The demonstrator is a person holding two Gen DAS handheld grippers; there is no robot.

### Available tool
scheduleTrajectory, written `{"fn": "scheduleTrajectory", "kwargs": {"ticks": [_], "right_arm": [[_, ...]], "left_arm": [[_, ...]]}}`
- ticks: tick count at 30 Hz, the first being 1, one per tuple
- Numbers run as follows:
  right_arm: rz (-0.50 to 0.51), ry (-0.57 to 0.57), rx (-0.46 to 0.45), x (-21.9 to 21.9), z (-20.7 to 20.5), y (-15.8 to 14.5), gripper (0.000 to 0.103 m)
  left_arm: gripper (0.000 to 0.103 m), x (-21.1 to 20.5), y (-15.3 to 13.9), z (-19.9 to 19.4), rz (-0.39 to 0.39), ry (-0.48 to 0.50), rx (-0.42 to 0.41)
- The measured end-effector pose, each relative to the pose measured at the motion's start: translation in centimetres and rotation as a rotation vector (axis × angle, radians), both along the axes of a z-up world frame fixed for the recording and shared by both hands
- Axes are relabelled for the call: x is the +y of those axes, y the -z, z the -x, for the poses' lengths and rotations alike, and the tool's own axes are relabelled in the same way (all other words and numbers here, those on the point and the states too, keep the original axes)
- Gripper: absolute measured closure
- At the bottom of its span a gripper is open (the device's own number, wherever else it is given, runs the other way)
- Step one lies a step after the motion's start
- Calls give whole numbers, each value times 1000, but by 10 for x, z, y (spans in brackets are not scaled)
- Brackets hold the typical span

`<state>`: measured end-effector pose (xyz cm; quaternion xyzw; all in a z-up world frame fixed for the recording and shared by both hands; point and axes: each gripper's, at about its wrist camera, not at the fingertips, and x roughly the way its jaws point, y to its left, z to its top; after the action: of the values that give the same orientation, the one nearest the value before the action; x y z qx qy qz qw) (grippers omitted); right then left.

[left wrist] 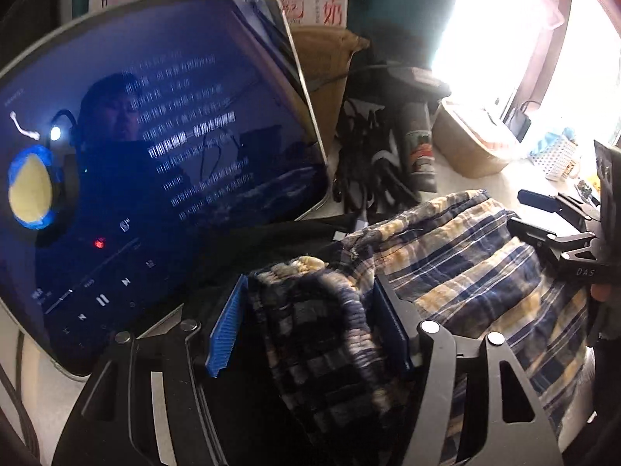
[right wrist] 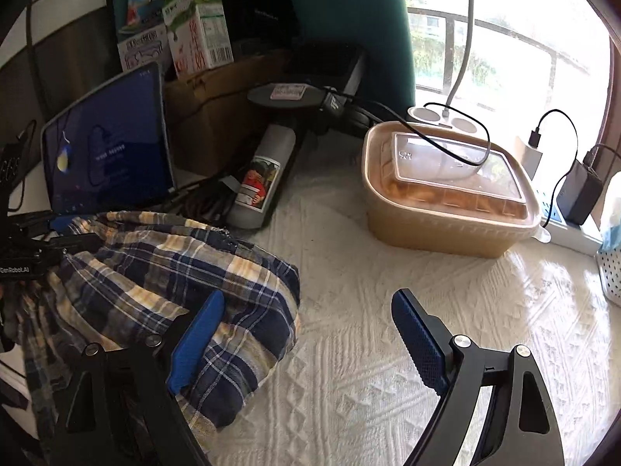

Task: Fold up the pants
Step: 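Lower the folded pants onto the table and open both grippers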

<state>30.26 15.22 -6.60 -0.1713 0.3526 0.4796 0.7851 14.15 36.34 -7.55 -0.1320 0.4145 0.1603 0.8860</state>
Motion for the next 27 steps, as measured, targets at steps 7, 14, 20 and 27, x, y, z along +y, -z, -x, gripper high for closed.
{"fn": "scheduleTrajectory", "kwargs": {"ticks": [7, 14, 20, 27], "right_arm": [[-48, 29, -21, -15, 4, -20, 14], [-63, 4, -22, -44, 30, -37, 14], [13, 8, 8, -42, 34, -11, 14], [41, 4, 29, -45, 36, -4, 14]], "left_arm": [[38, -5, -20, 12, 27, -18, -36], [38, -29, -49, 40, 58, 55, -156], [38, -18, -13, 24, 100, 1, -42], [37, -17, -7, 22, 84, 3, -27]]}}
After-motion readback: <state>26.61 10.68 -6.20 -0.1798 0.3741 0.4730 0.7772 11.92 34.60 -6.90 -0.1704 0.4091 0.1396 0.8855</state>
